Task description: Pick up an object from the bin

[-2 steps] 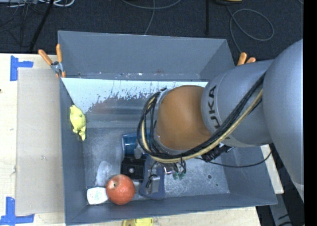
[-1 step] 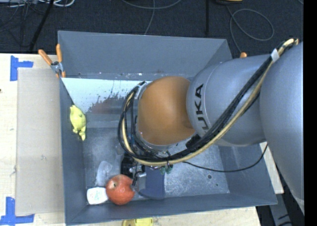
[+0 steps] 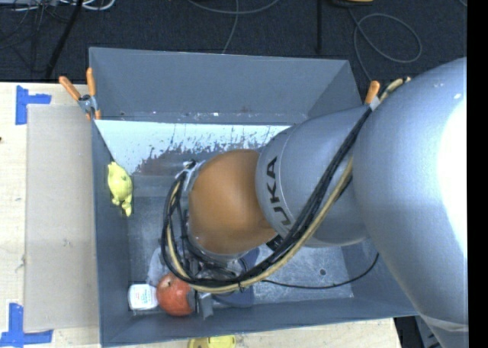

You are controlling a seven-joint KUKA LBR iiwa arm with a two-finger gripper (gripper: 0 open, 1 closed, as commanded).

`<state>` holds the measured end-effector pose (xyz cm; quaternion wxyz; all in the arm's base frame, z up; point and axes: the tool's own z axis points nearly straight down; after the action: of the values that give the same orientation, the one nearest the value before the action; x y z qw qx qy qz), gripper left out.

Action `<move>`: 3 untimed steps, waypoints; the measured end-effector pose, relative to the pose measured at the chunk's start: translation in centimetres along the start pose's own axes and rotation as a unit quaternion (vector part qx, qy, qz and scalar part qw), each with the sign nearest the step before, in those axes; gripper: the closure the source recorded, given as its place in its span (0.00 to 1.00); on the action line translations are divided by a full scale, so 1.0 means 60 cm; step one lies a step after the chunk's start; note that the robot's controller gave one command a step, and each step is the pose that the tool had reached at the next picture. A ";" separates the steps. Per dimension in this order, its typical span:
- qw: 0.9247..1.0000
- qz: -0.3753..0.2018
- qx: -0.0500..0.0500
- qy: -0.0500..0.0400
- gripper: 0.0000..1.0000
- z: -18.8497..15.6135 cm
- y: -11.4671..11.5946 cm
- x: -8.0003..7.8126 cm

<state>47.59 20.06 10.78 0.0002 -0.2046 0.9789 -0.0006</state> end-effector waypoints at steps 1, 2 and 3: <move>0.998 -0.061 0.000 -0.003 0.00 0.055 -0.023 0.002; 1.000 -0.007 -0.001 0.000 1.00 0.064 -0.047 -0.012; 1.000 -0.007 -0.001 0.000 1.00 0.064 -0.047 -0.012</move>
Offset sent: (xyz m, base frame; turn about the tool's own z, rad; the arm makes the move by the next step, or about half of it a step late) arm 0.0177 -0.0228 -0.0378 -0.0159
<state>49.37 17.79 6.93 0.0000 -0.2111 0.9775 0.0004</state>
